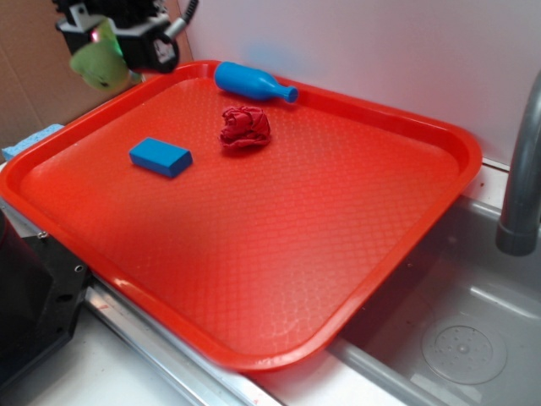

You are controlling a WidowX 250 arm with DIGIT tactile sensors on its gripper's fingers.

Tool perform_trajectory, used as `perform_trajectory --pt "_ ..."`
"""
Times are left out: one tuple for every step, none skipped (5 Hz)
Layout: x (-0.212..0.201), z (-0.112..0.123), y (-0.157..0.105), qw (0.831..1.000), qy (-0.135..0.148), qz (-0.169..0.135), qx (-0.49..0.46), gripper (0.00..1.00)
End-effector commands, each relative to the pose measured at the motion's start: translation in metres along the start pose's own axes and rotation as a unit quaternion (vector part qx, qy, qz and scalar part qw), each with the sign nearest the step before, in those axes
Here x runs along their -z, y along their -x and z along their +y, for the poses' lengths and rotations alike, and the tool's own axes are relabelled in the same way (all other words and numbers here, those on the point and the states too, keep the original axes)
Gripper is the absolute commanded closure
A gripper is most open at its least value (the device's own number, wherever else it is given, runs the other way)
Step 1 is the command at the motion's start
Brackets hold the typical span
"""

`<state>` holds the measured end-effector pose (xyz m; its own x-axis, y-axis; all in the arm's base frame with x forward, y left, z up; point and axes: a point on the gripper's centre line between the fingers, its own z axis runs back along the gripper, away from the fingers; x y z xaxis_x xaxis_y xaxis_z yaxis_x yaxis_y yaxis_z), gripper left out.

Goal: Grab the green animal.

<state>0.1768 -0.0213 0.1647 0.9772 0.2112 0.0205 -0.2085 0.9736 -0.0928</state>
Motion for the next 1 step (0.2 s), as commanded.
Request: perform_trajectory --pt "-0.0155 0.0129 -0.0295 0.999 -0.014 0.029 -0.015 0.0"
